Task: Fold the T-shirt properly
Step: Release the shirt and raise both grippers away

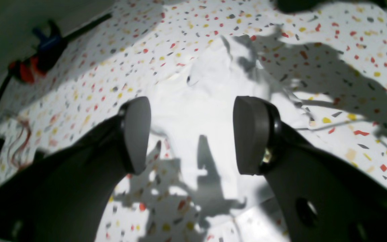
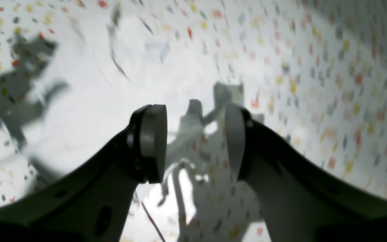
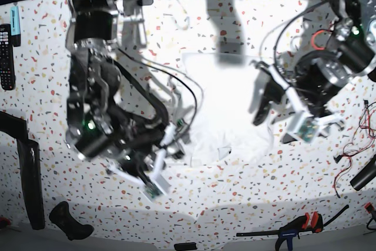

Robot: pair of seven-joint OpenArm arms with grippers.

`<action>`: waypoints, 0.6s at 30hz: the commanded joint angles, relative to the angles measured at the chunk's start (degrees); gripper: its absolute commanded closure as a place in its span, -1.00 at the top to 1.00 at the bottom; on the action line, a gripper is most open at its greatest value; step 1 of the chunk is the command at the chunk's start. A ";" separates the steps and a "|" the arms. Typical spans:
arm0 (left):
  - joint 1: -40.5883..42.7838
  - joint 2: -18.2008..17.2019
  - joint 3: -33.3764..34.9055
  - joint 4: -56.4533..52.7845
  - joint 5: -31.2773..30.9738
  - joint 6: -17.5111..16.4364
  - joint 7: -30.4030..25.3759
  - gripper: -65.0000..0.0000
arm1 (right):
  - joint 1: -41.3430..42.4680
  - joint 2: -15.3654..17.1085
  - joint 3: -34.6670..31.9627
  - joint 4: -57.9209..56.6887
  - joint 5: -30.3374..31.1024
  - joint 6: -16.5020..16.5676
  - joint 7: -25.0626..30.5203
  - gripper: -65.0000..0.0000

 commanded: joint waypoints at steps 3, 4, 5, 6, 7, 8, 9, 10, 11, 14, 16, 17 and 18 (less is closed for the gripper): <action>1.64 -0.39 -8.11 0.85 -2.58 0.42 -1.33 0.14 | -3.06 0.55 3.54 4.11 1.20 0.02 0.98 -0.14; 2.54 -0.39 -10.69 0.85 -3.80 0.33 -1.33 0.14 | -4.79 1.27 4.52 5.27 2.27 0.07 0.94 -0.14; 3.37 -0.42 -13.16 0.85 -5.03 -0.85 -1.09 0.14 | -6.62 2.21 5.35 6.56 3.08 0.24 0.92 -0.14; 4.20 -0.42 -15.50 0.87 -6.14 -3.21 -0.55 0.14 | -8.59 3.52 6.01 7.93 3.41 0.48 0.94 -0.14; 4.94 -0.42 -17.68 0.87 -7.67 -5.75 0.66 0.14 | -10.75 4.87 6.58 9.40 3.39 0.70 0.94 -0.14; 5.62 -0.39 -19.65 0.87 -9.60 -7.56 2.27 0.14 | -13.07 6.36 7.04 10.86 3.37 0.79 0.92 -0.14; 6.36 -0.39 -21.53 0.87 -11.87 -8.52 3.87 0.14 | -15.47 7.78 7.54 12.37 3.37 0.79 0.94 -0.14; 7.19 -0.39 -23.37 0.87 -14.23 -8.96 5.16 0.14 | -18.03 9.14 8.15 13.94 3.37 0.74 0.94 -0.14; 8.20 -0.39 -25.03 0.87 -16.44 -9.35 6.05 0.14 | -20.63 10.27 8.85 15.56 3.37 0.72 0.94 -0.14; 11.93 -0.39 -29.16 0.87 -20.17 -10.67 6.43 0.14 | -28.68 12.55 11.76 20.92 3.37 0.70 0.92 -0.14; 14.84 -0.39 -31.06 1.01 -20.46 -12.26 7.15 0.14 | -34.10 12.79 14.58 24.94 3.39 0.68 0.94 -0.14; 16.39 -0.39 -31.69 1.18 -20.46 -13.27 7.89 0.14 | -36.79 12.79 16.09 26.95 3.41 0.66 0.94 -0.14; 18.03 -0.39 -32.15 1.38 -20.46 -14.05 8.44 0.14 | -39.34 12.79 17.62 29.03 3.41 0.63 0.94 -0.14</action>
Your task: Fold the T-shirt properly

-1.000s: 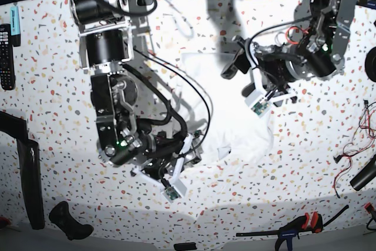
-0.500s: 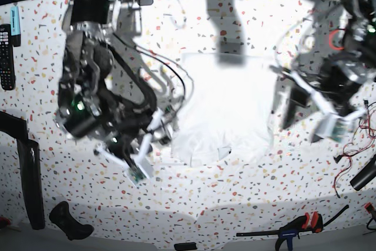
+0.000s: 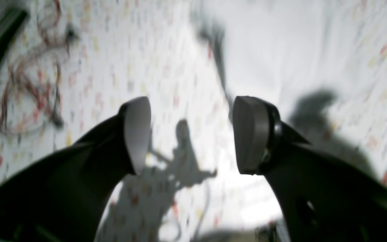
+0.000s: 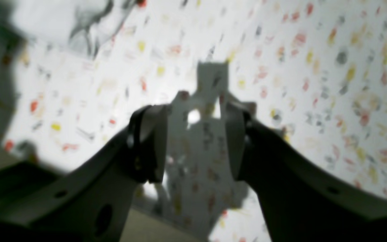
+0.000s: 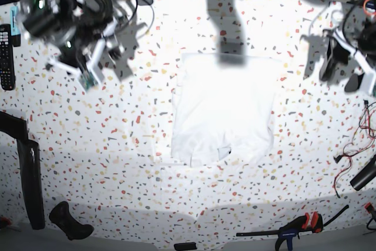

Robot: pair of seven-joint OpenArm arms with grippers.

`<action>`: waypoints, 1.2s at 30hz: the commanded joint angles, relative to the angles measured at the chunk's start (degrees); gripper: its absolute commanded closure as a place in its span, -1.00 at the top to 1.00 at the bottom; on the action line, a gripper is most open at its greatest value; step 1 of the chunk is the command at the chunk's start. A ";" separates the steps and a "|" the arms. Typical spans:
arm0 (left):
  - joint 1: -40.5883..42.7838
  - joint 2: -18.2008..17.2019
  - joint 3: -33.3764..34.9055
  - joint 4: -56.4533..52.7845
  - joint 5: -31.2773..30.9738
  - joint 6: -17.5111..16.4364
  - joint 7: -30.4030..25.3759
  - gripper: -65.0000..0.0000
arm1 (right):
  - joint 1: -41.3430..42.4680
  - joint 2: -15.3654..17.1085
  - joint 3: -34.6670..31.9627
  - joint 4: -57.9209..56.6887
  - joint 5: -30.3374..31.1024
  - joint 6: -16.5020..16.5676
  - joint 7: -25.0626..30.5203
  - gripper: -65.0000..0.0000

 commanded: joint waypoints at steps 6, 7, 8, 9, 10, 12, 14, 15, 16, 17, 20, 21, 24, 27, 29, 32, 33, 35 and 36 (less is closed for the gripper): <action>11.15 -0.61 -0.55 2.25 -0.98 -1.97 -0.20 0.14 | -12.85 0.72 8.92 3.63 6.03 0.26 0.55 -0.14; 13.11 -0.59 -0.57 2.43 -0.94 -1.97 -0.20 0.14 | -14.53 0.72 10.10 3.63 6.43 0.31 0.55 -0.14; 15.13 -0.61 -0.57 2.58 -0.96 -1.97 -0.07 0.14 | -16.33 0.72 11.10 3.63 6.38 0.31 0.55 -0.14; 17.03 -0.61 -0.57 2.62 -0.96 -1.97 -0.07 0.14 | -17.94 0.70 12.09 3.63 6.38 0.31 0.55 -0.14; 18.86 -0.59 -0.57 2.64 -0.96 -1.97 -0.04 0.14 | -19.54 0.72 12.96 3.63 6.38 0.31 0.55 -0.14; 22.53 -0.59 -0.57 2.64 -0.96 -1.95 0.28 0.14 | -22.80 0.70 14.25 3.63 6.40 0.28 0.55 -0.14; 26.16 -0.59 -0.57 2.64 -0.96 -1.97 0.81 0.14 | -26.29 0.70 14.64 3.63 6.51 0.24 0.55 -0.14; 28.04 -0.59 -0.55 2.64 -1.01 -1.97 0.81 0.14 | -28.06 0.63 14.62 3.63 7.69 0.22 0.55 -0.14; 29.79 -0.59 -0.55 2.64 -1.64 -1.97 0.87 0.14 | -29.75 0.46 14.62 3.63 9.60 0.22 0.57 -0.14; 31.52 -0.59 -0.55 2.64 -3.17 -2.10 1.27 0.14 | -31.19 0.00 14.56 3.63 11.78 0.22 0.57 -0.14; 35.78 -0.39 -0.55 2.64 -9.16 -4.17 3.58 0.14 | -34.14 -2.43 13.88 3.63 15.82 0.28 0.57 -0.14; 36.81 -0.17 -0.55 2.64 -10.91 -4.63 4.31 0.14 | -34.86 -3.26 13.42 3.63 15.98 0.35 0.57 -0.14; 38.66 -0.13 -0.55 2.25 -12.52 -5.01 4.39 0.14 | -36.83 -4.72 11.39 3.63 15.93 0.48 0.57 -0.14; 38.77 -0.11 0.04 0.39 -12.46 -5.29 3.89 0.14 | -37.86 -4.72 7.61 3.23 14.64 0.48 1.03 -0.14; 38.75 -0.13 1.49 -2.08 -12.48 -6.78 3.34 0.14 | -37.83 -4.70 4.26 0.72 11.91 0.48 2.03 -0.14; 38.36 -0.13 5.25 -7.30 -12.28 -7.99 1.97 0.14 | -37.79 -4.70 -0.92 -4.55 7.26 0.44 5.84 -0.14; 37.92 -0.15 6.80 -9.33 -12.24 -7.99 2.08 0.14 | -37.79 -4.70 -2.69 -6.45 6.12 0.44 6.45 -0.14; 36.72 -0.13 10.12 -13.66 -10.40 -7.99 1.79 0.14 | -37.77 -4.68 -6.10 -10.19 3.91 0.42 7.48 -0.14; 36.04 -0.13 11.93 -15.89 -8.44 -7.99 1.01 0.14 | -37.77 -4.68 -7.63 -12.02 2.49 0.26 8.00 -0.14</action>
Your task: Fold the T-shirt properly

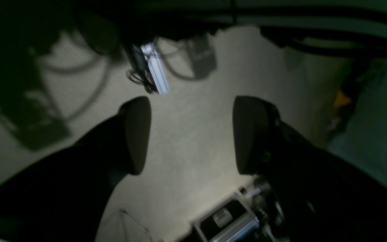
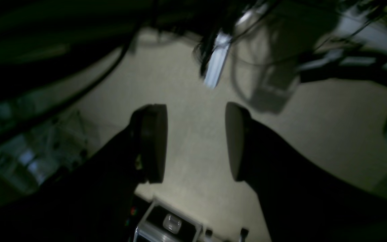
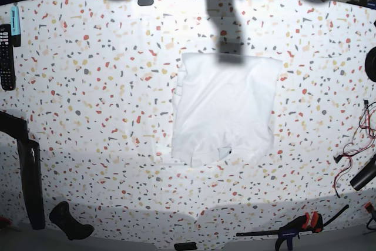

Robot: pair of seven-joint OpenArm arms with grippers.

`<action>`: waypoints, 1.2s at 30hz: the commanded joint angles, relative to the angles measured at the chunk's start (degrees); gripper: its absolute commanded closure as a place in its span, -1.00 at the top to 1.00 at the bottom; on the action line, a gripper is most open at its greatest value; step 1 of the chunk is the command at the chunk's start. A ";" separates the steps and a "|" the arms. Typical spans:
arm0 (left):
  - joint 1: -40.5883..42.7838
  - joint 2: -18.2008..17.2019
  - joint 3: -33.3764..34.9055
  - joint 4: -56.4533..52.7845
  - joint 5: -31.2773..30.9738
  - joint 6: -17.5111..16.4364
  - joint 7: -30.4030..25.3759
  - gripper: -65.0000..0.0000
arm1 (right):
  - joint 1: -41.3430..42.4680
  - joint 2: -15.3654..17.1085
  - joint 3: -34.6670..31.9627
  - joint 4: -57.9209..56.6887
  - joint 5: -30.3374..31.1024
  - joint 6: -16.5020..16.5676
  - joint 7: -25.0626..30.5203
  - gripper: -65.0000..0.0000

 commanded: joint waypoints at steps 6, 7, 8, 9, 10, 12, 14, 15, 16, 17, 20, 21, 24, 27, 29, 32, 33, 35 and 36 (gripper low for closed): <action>-5.38 -0.39 8.57 -14.40 10.34 -0.32 -6.64 0.14 | -0.74 0.15 -4.68 -8.96 -3.39 -2.64 3.13 -0.14; -6.75 -0.39 9.79 -17.03 11.28 -0.32 -7.37 0.14 | -0.66 0.13 -4.68 -10.34 -3.39 -2.62 3.65 -0.14; -8.20 -0.39 10.88 -19.61 11.58 -0.32 -7.41 0.14 | -0.59 0.15 -4.66 -11.63 -3.41 -2.64 3.89 -0.14; -9.62 -0.37 11.82 -22.14 11.67 -0.32 -7.41 0.14 | -0.48 0.15 -4.66 -12.79 -3.41 -2.71 4.31 -0.14; -11.04 -0.37 12.63 -24.61 11.67 -0.32 -7.41 0.14 | -0.31 0.15 -4.66 -13.88 -3.43 -2.89 4.63 -0.14; -13.64 -0.39 13.73 -29.14 11.67 -0.32 -7.65 0.14 | 0.37 0.15 -4.66 -15.93 -3.41 -3.06 4.94 -0.14; -15.87 -0.37 14.01 -33.05 11.80 0.63 -8.92 0.14 | 1.46 0.15 -4.66 -18.16 -3.41 -3.32 5.57 -0.14; -16.85 -0.37 14.01 -34.71 12.72 1.09 -9.86 0.14 | 2.12 0.15 -4.66 -19.34 -3.41 -3.54 5.81 -0.14; -17.75 -0.37 14.01 -36.17 14.16 1.55 -10.75 0.14 | 2.84 0.17 -4.66 -20.65 -3.41 -3.76 5.84 -0.14; -18.56 -0.37 14.01 -37.51 15.47 2.19 -11.67 0.14 | 3.67 0.17 -4.66 -22.14 -3.43 -3.85 5.84 -0.14; -20.37 -0.39 14.01 -40.81 19.12 3.21 -14.60 0.14 | 6.47 0.28 -4.68 -27.47 -3.41 -4.13 5.99 -0.14; -20.85 -0.39 14.01 -41.79 20.79 3.21 -15.58 0.14 | 7.32 0.33 -4.66 -29.31 -3.41 -4.13 6.40 -0.14; -21.66 -0.44 14.01 -44.57 26.43 3.23 -18.53 0.14 | 9.53 1.16 -4.61 -34.38 -3.39 -4.13 8.26 -0.14; -22.14 -0.42 14.01 -47.43 28.98 3.26 -21.55 0.14 | 11.61 2.78 -4.61 -38.75 -3.41 -4.15 8.98 -0.14; -22.80 -0.42 14.01 -49.29 30.12 3.39 -23.23 0.14 | 13.11 4.24 -4.61 -41.53 -3.41 -5.03 9.42 -0.14; -24.46 -0.39 14.01 -51.84 31.93 5.92 -25.49 0.14 | 15.80 6.71 -4.63 -46.34 -3.43 -10.23 10.03 -0.14; -25.22 -0.39 14.01 -52.70 32.98 6.43 -25.92 0.14 | 16.92 7.37 -4.61 -48.15 -3.93 -10.36 10.51 -0.14; -26.97 -0.39 14.01 -54.38 34.84 8.28 -27.04 0.14 | 19.26 8.81 -4.63 -52.02 -5.29 -10.40 11.63 -0.14; -27.82 -0.39 14.01 -55.25 35.56 9.27 -27.61 0.14 | 20.48 9.53 -4.63 -54.05 -5.38 -10.38 12.04 -0.14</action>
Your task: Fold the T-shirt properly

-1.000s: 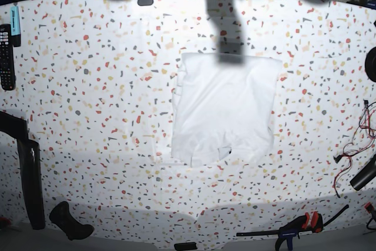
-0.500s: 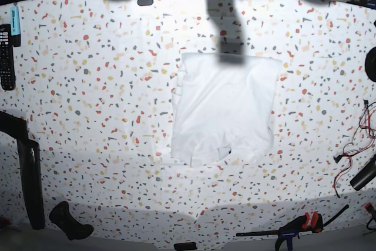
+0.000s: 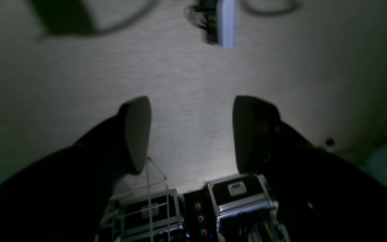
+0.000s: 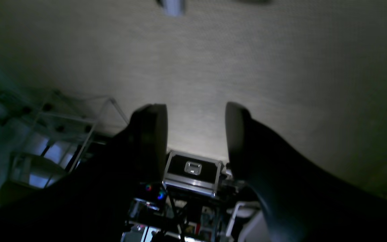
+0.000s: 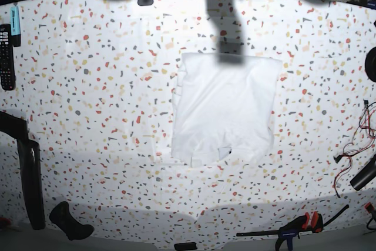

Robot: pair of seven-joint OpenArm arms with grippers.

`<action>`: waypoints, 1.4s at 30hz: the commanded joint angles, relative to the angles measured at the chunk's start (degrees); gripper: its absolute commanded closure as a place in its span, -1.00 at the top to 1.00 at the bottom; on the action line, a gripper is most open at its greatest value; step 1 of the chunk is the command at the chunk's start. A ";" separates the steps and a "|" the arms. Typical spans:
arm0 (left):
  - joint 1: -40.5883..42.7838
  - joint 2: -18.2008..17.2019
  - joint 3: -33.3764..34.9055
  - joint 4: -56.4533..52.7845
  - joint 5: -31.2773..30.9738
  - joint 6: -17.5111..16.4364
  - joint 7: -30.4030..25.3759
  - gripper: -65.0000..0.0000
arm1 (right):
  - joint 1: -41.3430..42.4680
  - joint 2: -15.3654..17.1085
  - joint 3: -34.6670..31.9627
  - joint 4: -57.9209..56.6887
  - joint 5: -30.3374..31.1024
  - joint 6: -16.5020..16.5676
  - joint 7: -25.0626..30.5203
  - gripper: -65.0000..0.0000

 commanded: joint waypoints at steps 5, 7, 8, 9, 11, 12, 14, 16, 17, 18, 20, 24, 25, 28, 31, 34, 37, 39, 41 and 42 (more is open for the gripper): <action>-3.78 -0.68 -0.22 -4.55 0.92 0.74 -4.42 0.14 | 5.99 3.67 0.02 -9.97 -0.98 0.61 4.20 -0.14; -5.70 -0.66 -0.22 -6.95 1.42 0.74 -5.79 0.14 | 8.85 4.72 0.02 -13.90 -2.05 0.59 5.42 -0.14; -6.62 -0.63 -0.22 -8.24 2.03 0.76 -6.47 0.14 | 10.16 5.25 0.02 -15.74 -2.32 0.59 6.08 -0.14; -7.48 -0.66 -0.22 -9.46 2.43 0.76 -6.93 0.14 | 11.41 5.73 0.02 -17.40 -2.32 0.59 6.75 -0.14; -8.85 -0.68 -0.22 -11.98 2.43 0.81 -8.02 0.14 | 13.46 6.69 0.02 -20.26 -2.34 0.61 8.70 -0.14; -9.46 -0.66 -0.22 -13.16 2.43 0.81 -8.87 0.14 | 14.21 7.19 0.02 -21.44 -2.34 0.61 10.60 -0.14; -10.32 -0.66 -0.22 -15.10 2.40 0.79 -11.50 0.14 | 15.04 8.04 0.02 -23.28 -2.27 0.59 18.05 -0.14; -10.67 -0.66 -0.22 -16.37 2.43 0.85 -14.19 0.14 | 15.02 8.35 0.02 -24.39 -2.29 0.57 26.34 -0.14; -10.67 -0.63 -0.22 -16.65 2.43 1.01 -15.56 0.14 | 14.99 8.31 0.02 -25.07 -2.29 0.59 29.77 -0.14; -10.60 -0.63 -0.22 -16.74 2.43 1.01 -16.92 0.14 | 15.02 8.13 0.02 -25.97 -2.29 0.59 32.87 -0.14; -10.54 -0.61 -0.22 -16.74 2.43 0.98 -20.13 0.14 | 15.02 7.80 0.02 -28.26 -2.32 0.59 39.87 -0.14; -10.45 -0.24 -0.22 -16.74 2.67 1.05 -27.85 0.14 | 15.06 6.78 0.02 -33.68 -2.54 0.59 50.03 -0.14; -10.47 0.20 -0.22 -16.74 4.04 1.51 -29.16 0.14 | 15.06 6.51 0.02 -34.97 -2.54 0.59 51.69 -0.14; -10.29 2.58 -0.22 -16.76 11.45 7.02 -34.16 0.14 | 15.06 5.90 0.02 -37.94 -4.35 0.57 57.35 -0.14; -10.34 5.35 -0.22 -17.53 16.63 8.92 -38.80 0.14 | 15.23 5.35 0.02 -38.97 -8.55 0.59 59.84 -0.14; -10.86 7.96 -0.22 -19.54 18.95 8.44 -38.18 0.14 | 15.39 4.87 0.02 -38.95 -10.25 1.18 59.01 -0.14; -11.47 9.44 -0.22 -21.84 20.41 8.22 -38.16 0.14 | 15.37 4.61 0.02 -38.95 -10.23 2.36 58.95 -0.14; -11.54 9.70 -0.22 -22.40 20.39 8.22 -38.12 0.14 | 15.39 4.50 0.02 -38.95 -10.21 2.80 58.97 -0.14; -11.52 9.62 -0.22 -22.43 20.39 8.22 -37.68 0.14 | 15.39 4.55 0.02 -38.95 -10.21 3.13 58.99 -0.14; -11.54 9.62 -0.22 -22.43 20.39 8.22 -37.46 0.14 | 15.39 4.55 0.02 -38.95 -10.23 3.13 59.01 -0.14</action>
